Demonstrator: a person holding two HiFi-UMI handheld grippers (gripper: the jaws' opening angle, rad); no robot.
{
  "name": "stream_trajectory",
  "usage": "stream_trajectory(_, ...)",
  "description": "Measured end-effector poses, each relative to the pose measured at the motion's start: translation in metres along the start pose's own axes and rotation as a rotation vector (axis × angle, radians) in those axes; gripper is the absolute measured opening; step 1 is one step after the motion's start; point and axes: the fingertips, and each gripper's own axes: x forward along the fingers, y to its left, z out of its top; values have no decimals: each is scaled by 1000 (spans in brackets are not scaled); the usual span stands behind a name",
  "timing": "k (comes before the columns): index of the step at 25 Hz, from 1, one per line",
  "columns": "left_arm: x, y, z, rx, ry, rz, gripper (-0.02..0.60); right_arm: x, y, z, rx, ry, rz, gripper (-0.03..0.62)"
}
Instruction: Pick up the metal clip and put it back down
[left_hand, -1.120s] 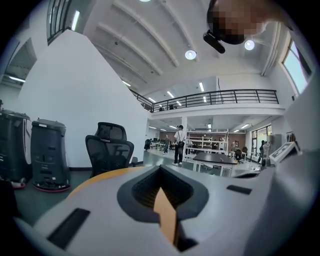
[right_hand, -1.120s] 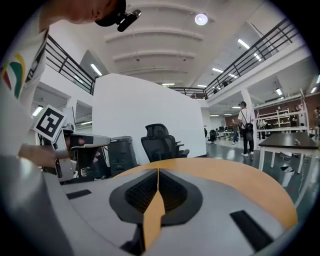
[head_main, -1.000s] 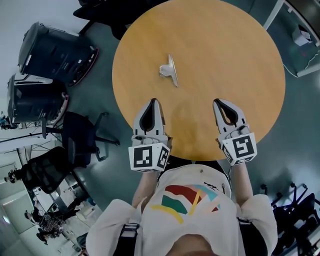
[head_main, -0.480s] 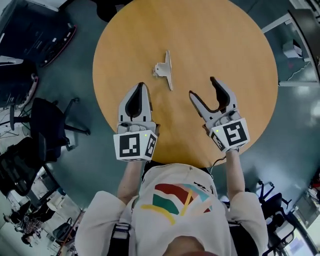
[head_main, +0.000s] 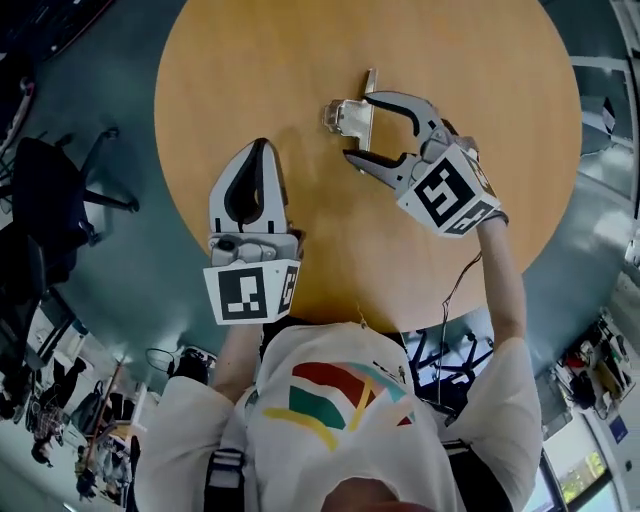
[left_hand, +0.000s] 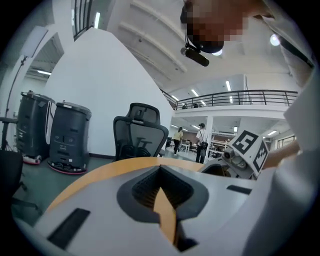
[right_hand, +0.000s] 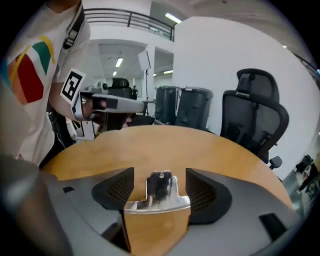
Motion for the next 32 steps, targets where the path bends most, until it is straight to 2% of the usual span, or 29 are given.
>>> stream_trajectory(3,8,16,-2,-34,16,17,43,15,-4,1,-63,94,59,305)
stream_trajectory(6,15,29,-42,-57,47,33,43,49,5,-25,-97,144,118,305)
stream_trajectory(9,15,31,-67,-78,66,37,43,68,11,-45,-118,186,133,305)
stream_trajectory(15,18,18,-94,-101,98,56,43,69,19,-74,-68,259,225,304)
stream_trajectory(18,12,6,-94,-119,99,54,43,57,23,-78,-73,267,224,304)
stream_trajectory(25,5,0,-57,-117,64,47,43,45,24,-60,-100,242,215,301)
stream_trajectory(27,-1,2,-42,-116,53,31,43,44,25,-41,-102,216,193,301)
stream_trajectory(28,-1,6,-32,-99,26,8,43,44,22,-27,-102,185,156,301)
stream_trajectory(32,8,14,12,-8,-106,-103,43,32,2,45,-125,24,-61,301)
